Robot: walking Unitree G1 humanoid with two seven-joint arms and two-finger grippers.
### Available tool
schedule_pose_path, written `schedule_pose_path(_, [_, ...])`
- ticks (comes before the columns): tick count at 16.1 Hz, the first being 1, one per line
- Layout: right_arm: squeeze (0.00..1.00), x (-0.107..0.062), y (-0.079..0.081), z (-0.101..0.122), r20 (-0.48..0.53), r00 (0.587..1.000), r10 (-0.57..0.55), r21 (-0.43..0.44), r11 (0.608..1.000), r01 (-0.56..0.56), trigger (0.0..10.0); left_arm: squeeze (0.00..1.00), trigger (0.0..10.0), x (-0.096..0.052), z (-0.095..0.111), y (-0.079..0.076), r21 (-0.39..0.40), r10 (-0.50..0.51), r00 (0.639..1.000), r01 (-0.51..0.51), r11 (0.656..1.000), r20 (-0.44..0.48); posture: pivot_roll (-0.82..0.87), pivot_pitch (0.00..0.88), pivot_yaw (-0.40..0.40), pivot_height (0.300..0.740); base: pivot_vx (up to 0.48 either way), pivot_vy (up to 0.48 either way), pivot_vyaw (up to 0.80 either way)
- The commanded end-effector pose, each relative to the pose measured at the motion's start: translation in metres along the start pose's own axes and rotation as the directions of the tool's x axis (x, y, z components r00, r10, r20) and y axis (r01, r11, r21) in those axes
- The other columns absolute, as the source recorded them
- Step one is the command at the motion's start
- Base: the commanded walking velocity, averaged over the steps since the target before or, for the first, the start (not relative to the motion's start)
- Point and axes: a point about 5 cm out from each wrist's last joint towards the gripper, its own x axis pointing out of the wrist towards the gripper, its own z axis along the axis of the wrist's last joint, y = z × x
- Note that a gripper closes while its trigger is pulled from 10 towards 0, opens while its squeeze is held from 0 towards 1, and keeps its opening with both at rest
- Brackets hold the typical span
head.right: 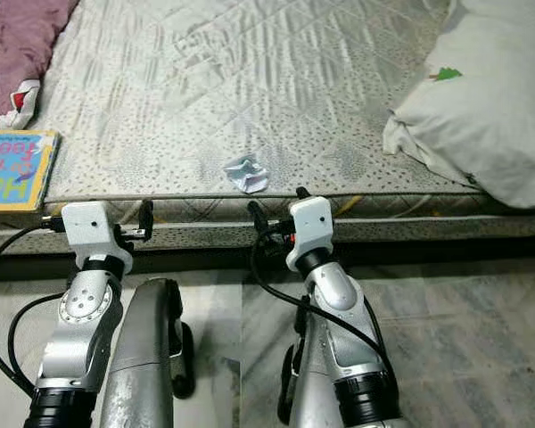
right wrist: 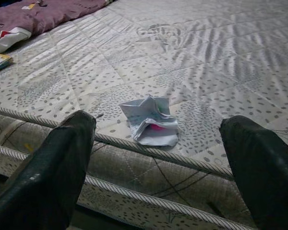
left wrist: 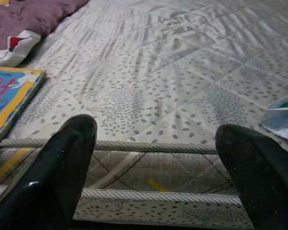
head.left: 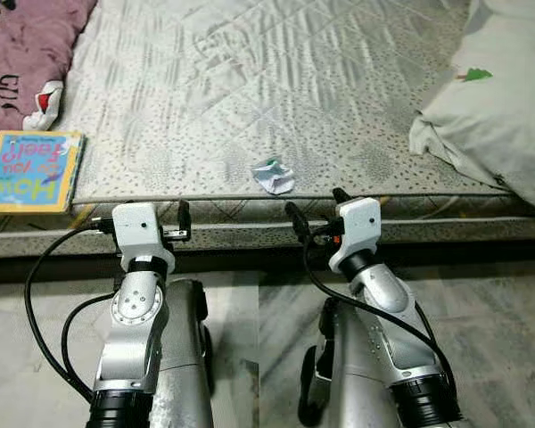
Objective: Clean up the room
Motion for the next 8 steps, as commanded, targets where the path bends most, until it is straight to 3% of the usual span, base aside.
schedule_pose_path(1, [0.0,-0.0026,0.001,-0.0047,-0.014,1.0,0.004,0.003,1.0,-0.004,10.0,0.0,10.0,-0.0025,-0.0031,-0.0005,-0.003,-0.009,1.0,0.009,1.0,-0.009,-0.01,0.289,-0.013,0.573,0.281,0.0,0.0])
schedule_pose_path(8, [0.0,-0.0018,0.0008,-0.0045,-0.008,1.0,0.012,0.011,1.0,-0.012,10.0,0.0,10.0,-0.0014,-0.0032,-0.0027,-0.005,-0.02,1.0,0.02,1.0,-0.007,-0.02,0.279,-0.016,0.573,0.294,0.0,0.0])
